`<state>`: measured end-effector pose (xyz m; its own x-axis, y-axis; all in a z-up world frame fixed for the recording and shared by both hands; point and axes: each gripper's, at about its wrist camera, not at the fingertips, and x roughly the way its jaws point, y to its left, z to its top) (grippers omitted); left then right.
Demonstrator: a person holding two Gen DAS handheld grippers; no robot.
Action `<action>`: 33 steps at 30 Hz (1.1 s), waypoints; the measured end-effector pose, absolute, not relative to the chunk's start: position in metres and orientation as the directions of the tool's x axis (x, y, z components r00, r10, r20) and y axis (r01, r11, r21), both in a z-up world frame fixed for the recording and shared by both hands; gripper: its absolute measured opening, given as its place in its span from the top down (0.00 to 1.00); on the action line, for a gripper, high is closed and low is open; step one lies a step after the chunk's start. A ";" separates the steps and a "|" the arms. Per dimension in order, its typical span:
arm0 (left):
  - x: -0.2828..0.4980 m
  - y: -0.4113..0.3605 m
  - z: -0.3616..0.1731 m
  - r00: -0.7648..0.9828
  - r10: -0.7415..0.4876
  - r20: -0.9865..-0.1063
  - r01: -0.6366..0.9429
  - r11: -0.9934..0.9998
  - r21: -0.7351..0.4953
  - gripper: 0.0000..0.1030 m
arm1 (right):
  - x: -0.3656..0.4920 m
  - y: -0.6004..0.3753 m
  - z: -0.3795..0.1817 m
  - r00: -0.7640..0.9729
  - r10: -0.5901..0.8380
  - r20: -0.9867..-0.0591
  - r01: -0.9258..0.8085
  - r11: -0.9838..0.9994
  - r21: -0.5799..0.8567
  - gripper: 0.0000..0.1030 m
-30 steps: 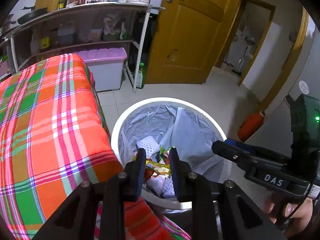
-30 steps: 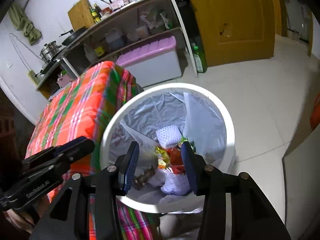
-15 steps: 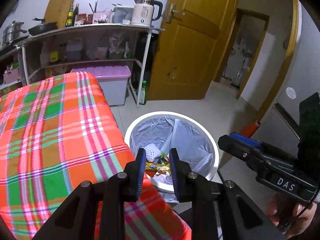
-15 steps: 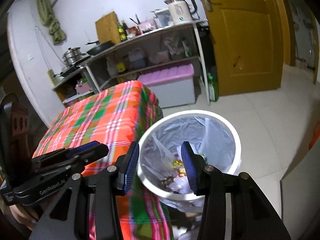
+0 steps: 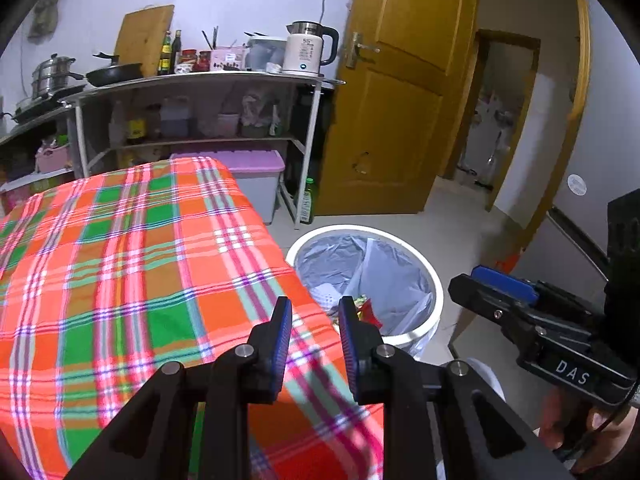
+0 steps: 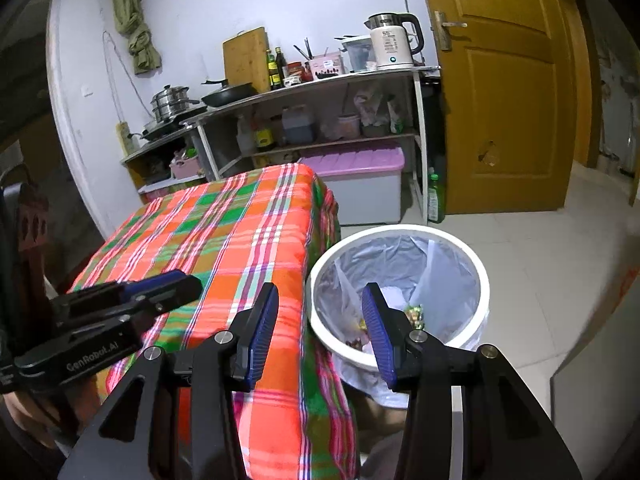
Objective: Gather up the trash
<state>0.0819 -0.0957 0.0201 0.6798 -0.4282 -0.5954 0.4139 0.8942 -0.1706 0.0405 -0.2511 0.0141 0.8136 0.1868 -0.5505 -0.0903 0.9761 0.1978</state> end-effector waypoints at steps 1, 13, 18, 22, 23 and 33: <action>0.078 -0.092 0.020 0.684 -0.423 -0.594 0.410 0.897 -0.168 0.77 | 0.037 -0.249 0.014 0.814 0.188 -0.550 -0.094 0.976 0.194 0.57; 0.038 -0.075 0.017 0.713 -0.399 -0.577 0.391 0.909 -0.146 0.77 | 0.004 -0.238 0.012 0.833 0.159 -0.530 -0.097 0.985 0.142 0.57; 0.020 -0.072 0.015 0.718 -0.395 -0.573 0.391 0.910 -0.138 0.77 | -0.008 -0.235 0.013 0.844 0.150 -0.516 -0.099 0.987 0.124 0.57; 0.010 -0.069 0.013 0.718 -0.396 -0.572 0.388 0.911 -0.144 0.77 | -0.013 -0.234 0.012 0.843 0.149 -0.517 -0.096 0.987 0.128 0.57; 0.009 -0.069 0.013 0.718 -0.398 -0.571 0.387 0.910 -0.148 0.77 | -0.015 -0.233 0.011 0.843 0.148 -0.517 -0.095 0.987 0.128 0.57; -0.001 -0.069 0.012 0.728 -0.381 -0.570 0.378 0.917 -0.131 0.77 | -0.024 -0.228 0.008 0.839 0.146 -0.523 -0.094 0.988 0.124 0.57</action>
